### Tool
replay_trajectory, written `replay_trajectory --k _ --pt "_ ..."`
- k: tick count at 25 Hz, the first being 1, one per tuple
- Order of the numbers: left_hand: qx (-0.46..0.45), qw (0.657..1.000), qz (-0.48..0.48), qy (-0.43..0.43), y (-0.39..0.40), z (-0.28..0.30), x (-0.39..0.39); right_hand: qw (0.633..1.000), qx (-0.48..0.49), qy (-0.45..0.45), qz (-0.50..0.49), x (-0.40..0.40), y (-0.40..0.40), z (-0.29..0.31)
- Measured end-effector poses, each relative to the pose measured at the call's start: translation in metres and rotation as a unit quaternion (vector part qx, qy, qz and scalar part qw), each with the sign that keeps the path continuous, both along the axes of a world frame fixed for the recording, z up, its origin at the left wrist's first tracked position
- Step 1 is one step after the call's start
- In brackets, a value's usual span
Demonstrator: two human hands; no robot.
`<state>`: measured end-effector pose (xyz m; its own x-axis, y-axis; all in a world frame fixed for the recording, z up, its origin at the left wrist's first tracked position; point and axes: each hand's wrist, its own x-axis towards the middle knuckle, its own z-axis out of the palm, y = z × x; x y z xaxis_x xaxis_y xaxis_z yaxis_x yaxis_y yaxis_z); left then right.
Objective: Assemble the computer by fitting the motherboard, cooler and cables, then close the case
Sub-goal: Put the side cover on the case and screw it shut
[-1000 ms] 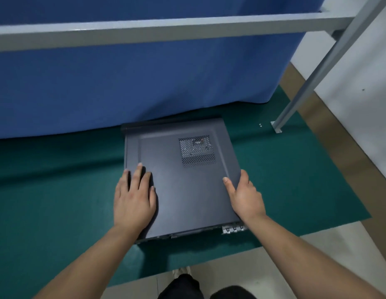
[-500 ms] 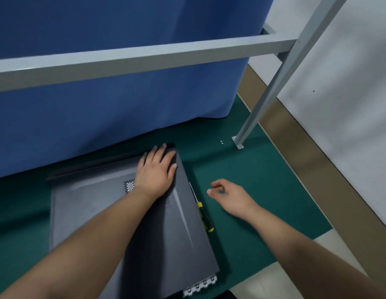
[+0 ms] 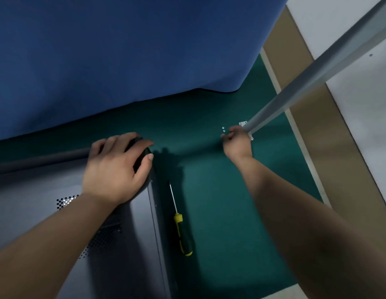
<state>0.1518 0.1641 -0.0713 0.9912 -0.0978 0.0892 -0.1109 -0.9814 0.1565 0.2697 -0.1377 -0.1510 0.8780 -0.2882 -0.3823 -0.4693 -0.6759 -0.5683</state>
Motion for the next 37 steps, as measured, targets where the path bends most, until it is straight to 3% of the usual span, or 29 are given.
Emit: replay_trajectory --k 8,12,16,20,23,25,27,32,37 --pt "-0.015 1.0 0.006 -0.014 0.001 -0.001 0.0 0.993 -0.108 -0.038 -0.02 0.008 0.017 -0.028" --pt "-0.022 1.0 0.009 -0.007 0.002 -0.003 0.0 0.998 -0.025 -0.049 -0.04 -0.031 0.024 -0.015" --pt "-0.044 0.999 -0.001 0.004 0.002 -0.001 0.001 0.986 0.145 -0.059 -0.055 -0.096 0.052 0.026" --pt "-0.16 0.987 0.003 0.016 -0.001 0.014 -0.015 0.948 0.294 -0.073 -0.095 -0.16 0.086 0.075" --pt "-0.363 0.931 0.021 -0.01 -0.021 0.027 -0.065 0.904 0.403 -0.058 -0.128 -0.201 0.11 0.106" --pt "-0.498 0.865 0.03 0.054 -0.034 0.037 -0.109 0.875 0.46 -0.053 -0.143 -0.226 0.123 0.121" --pt "-0.576 0.809 0.039 0.108 -0.035 0.043 -0.138 0.854 0.495 -0.046 -0.15 -0.246 0.133 0.132" --pt "-0.644 0.743 0.079 0.166 -0.008 0.05 -0.165 0.866 0.481 -0.026 -0.135 -0.279 0.148 0.144" --pt "-0.667 0.711 0.089 0.205 0.002 0.05 -0.171 0.863 0.484 -0.028 -0.141 -0.287 0.151 0.148"
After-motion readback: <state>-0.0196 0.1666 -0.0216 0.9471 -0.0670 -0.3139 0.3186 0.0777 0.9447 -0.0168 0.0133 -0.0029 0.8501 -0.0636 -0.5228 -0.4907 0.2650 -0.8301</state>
